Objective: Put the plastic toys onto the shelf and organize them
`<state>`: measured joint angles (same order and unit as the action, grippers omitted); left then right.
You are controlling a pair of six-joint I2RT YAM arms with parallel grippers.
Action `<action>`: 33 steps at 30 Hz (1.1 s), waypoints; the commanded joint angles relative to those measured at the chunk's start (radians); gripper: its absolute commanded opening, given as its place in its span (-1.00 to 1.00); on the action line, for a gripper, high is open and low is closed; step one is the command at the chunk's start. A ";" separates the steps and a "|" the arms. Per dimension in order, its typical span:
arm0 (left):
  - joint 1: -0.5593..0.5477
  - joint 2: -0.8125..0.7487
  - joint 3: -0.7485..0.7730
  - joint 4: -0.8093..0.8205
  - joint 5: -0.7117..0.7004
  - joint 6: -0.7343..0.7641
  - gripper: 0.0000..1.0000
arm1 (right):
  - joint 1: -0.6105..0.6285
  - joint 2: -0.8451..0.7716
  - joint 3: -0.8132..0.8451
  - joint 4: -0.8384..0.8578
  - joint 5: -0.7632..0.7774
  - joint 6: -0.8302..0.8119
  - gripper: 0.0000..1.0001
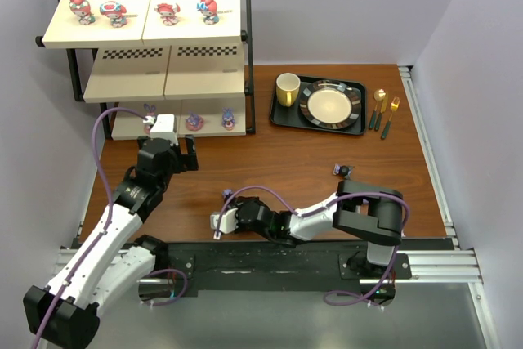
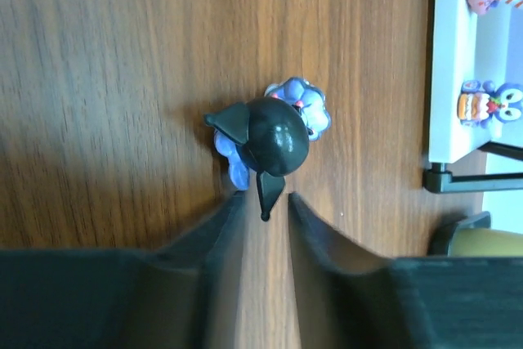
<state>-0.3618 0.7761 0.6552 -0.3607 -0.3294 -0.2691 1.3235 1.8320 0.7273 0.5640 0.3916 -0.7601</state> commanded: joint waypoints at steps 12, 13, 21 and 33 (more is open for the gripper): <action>0.011 -0.001 -0.006 0.039 0.027 0.021 0.91 | 0.011 -0.137 0.086 -0.196 -0.014 0.186 -1.00; 0.011 0.000 -0.006 0.037 0.030 0.022 0.91 | 0.010 -0.140 0.093 -0.217 -0.028 0.209 -1.00; 0.011 -0.032 -0.020 0.069 0.105 0.067 0.92 | -0.089 -0.240 0.216 -0.551 -0.236 0.471 -1.00; 0.007 -0.133 -0.088 0.209 0.325 0.154 0.93 | -0.386 -0.358 0.346 -0.914 -0.534 0.878 -1.00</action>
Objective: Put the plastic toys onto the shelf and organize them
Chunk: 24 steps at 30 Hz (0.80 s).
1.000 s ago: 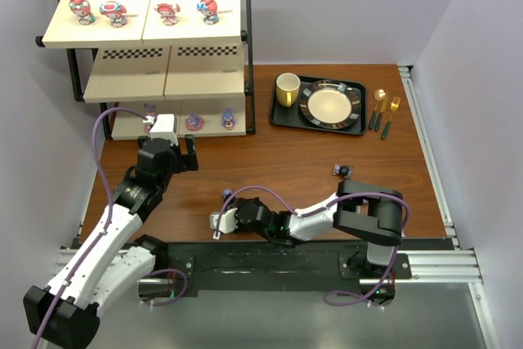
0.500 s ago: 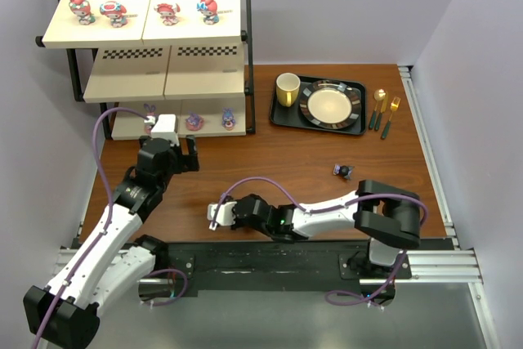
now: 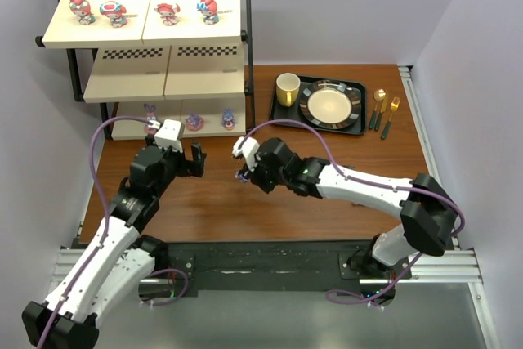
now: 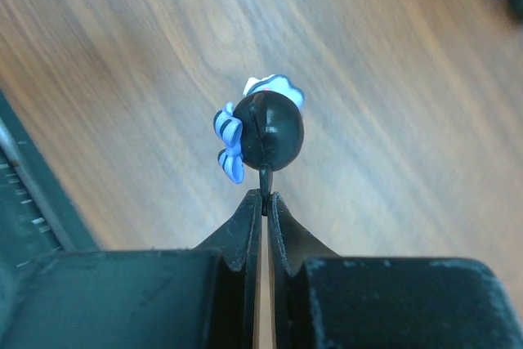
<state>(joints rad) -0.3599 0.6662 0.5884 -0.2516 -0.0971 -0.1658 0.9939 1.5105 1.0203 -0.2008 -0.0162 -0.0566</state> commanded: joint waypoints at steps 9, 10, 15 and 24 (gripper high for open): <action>-0.238 -0.030 -0.071 0.169 0.109 0.198 0.93 | -0.188 -0.053 0.123 -0.278 -0.298 0.297 -1.00; -0.255 -0.028 -0.076 0.170 0.109 0.216 0.93 | -0.196 -0.053 0.121 -0.281 -0.312 0.310 -1.00; -0.359 -0.014 -0.087 0.215 0.105 0.261 0.91 | -0.230 -0.050 0.116 -0.272 -0.372 0.334 -1.00; -0.510 0.081 -0.102 0.379 0.049 0.354 0.87 | -0.244 -0.050 0.126 -0.233 -0.389 0.359 -1.00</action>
<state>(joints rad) -0.8417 0.7006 0.4988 -0.0177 -0.0399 0.1341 0.7563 1.4971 1.1034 -0.4660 -0.3626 0.2649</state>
